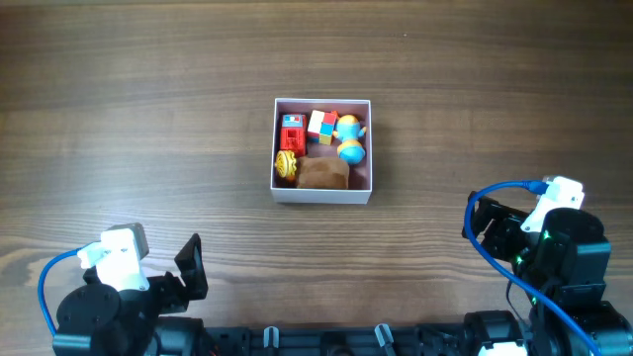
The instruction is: Pack container
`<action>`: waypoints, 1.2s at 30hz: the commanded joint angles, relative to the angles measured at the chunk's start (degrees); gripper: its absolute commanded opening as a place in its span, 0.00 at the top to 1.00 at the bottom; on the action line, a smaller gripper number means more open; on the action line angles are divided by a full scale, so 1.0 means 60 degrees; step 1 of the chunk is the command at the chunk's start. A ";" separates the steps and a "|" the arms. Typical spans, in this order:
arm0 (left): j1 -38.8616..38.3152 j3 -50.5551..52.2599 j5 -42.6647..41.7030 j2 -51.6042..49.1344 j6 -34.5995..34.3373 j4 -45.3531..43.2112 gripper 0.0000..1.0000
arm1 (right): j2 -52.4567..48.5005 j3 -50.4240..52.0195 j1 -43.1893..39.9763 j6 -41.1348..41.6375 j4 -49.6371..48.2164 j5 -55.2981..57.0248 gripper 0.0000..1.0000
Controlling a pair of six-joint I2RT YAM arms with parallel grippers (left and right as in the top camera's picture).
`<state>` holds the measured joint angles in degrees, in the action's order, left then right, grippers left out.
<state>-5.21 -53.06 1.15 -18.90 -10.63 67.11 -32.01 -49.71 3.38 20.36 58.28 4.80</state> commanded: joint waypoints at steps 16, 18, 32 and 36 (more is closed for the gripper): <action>-0.0051 0.0076 -0.0044 0.0062 -0.0022 0.0007 0.00 | 0.5304 0.7941 -0.0022 -0.4670 -1.1238 -0.1883 0.00; -0.0051 0.0076 -0.0044 0.0062 -0.0022 0.0007 0.00 | 0.5308 0.8251 -0.0025 -0.4900 -1.1151 -0.1869 0.00; -0.0051 0.0076 -0.0044 0.0062 -0.0022 0.0007 0.00 | 0.5289 0.8236 -0.0022 -0.4386 -0.9774 -0.1810 0.00; -0.0051 0.0076 -0.0047 0.0062 -0.0022 0.0007 0.00 | 0.5289 0.8236 -0.0022 -0.4382 -0.9774 -0.1810 0.00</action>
<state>-5.21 -52.84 1.15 -18.79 -10.63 67.29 -0.89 -0.34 3.38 -6.33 -0.01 -5.58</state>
